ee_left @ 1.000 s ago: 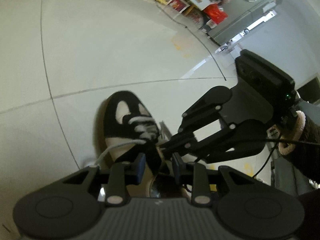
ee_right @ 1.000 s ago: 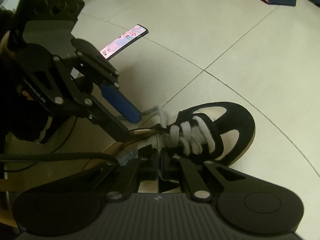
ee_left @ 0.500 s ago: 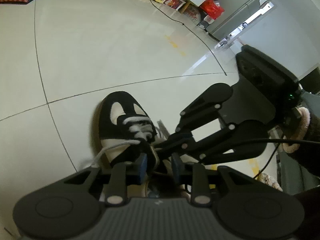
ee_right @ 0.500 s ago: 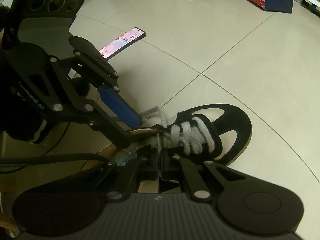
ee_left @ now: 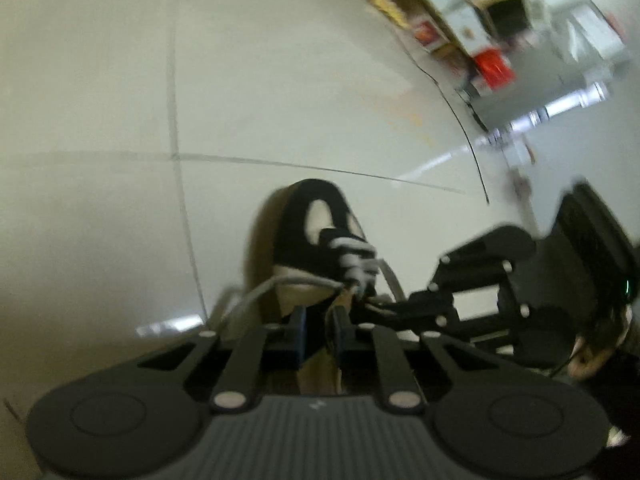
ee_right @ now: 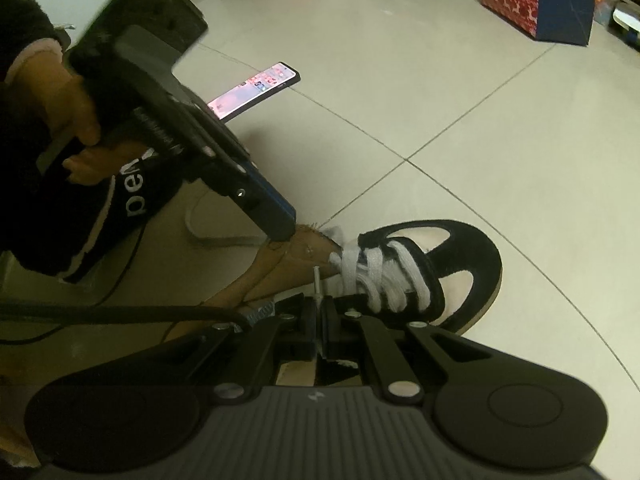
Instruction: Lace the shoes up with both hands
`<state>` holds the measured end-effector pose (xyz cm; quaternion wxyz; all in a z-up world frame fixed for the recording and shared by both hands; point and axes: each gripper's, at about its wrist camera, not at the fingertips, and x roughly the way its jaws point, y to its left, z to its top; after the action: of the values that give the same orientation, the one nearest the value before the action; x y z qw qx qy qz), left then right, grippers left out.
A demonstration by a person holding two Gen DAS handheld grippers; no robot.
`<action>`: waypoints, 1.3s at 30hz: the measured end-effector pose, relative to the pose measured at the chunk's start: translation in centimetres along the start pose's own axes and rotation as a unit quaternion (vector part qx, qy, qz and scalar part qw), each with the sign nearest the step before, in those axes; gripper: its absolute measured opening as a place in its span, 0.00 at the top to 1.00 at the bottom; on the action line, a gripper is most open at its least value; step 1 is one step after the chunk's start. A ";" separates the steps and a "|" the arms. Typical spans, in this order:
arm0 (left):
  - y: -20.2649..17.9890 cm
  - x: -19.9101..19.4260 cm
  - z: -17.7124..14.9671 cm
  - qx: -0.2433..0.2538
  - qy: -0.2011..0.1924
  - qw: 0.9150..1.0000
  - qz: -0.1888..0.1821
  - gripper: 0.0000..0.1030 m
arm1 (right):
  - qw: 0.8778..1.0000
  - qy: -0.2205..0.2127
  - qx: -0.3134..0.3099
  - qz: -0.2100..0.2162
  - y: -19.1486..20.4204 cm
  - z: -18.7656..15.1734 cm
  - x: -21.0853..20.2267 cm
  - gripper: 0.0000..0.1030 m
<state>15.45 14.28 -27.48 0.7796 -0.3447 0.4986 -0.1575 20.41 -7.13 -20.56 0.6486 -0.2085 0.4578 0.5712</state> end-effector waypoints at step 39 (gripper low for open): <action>0.7 1.5 -0.2 -0.072 0.036 0.994 -0.079 0.66 | 0.999 -0.030 -0.004 -0.015 0.4 -0.2 0.7 0.97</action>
<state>15.92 13.85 -29.06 0.7192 -0.4324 0.5078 -0.1945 19.87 -6.81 -21.16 0.6694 -0.2010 0.4326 0.5695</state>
